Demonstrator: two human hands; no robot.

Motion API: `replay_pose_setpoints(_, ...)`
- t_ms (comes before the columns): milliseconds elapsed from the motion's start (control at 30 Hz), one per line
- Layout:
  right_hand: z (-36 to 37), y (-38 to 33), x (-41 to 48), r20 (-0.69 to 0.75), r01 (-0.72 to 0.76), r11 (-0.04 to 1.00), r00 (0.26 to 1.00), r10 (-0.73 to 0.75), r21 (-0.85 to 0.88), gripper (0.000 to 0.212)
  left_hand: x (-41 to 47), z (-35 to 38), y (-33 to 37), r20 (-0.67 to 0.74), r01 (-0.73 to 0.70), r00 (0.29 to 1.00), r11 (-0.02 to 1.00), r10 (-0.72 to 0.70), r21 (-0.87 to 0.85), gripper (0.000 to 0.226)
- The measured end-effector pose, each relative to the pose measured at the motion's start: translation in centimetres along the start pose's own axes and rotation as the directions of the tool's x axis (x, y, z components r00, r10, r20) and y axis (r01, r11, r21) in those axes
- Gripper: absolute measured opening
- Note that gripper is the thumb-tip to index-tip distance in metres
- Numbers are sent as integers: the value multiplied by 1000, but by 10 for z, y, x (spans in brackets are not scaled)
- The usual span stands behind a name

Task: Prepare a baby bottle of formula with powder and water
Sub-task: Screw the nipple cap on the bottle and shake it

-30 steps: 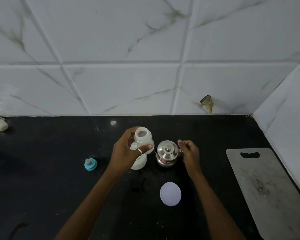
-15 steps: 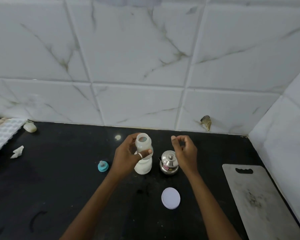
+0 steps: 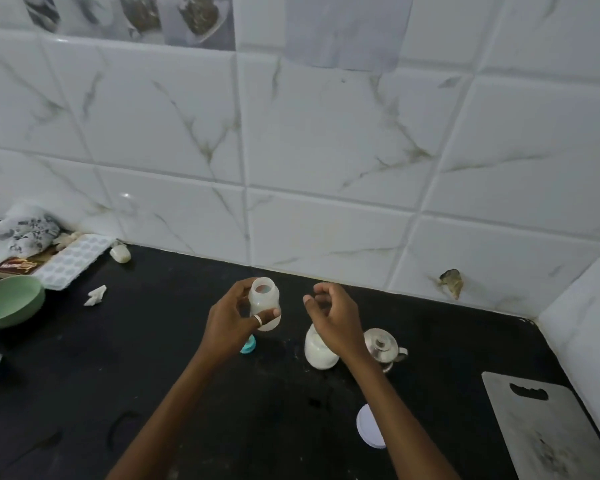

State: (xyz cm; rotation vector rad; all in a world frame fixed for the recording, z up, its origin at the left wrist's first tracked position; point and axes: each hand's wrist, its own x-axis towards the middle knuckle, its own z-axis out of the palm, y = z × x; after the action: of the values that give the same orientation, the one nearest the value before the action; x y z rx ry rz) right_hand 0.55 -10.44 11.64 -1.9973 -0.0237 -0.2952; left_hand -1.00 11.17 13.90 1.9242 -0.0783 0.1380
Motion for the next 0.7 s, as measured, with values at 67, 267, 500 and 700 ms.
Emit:
replay_pose_setpoints(67, 24, 4, 3, 37, 9, 999, 999, -8, -38, 37, 7, -14, -14, -1, 2, 1000, 1000, -2, 7, 61)
replay_pose_setpoints(267, 95, 21, 2, 171, -37, 981, 983, 71, -191, 51, 28, -44, -53, 16, 4, 1000, 1000, -4, 12, 61)
replay_pose_setpoints(500, 158, 48, -1, 378, -87, 919, 893, 242, -384, 68, 45, -58, -98, 55, 44, 998, 999, -44, -2, 56)
replay_pose_setpoints(700, 184, 63, -2, 420, -32, 885, 872, 252, -464, 62, 56, -58, -131, 82, 106, 991, 994, -104, -11, 60)
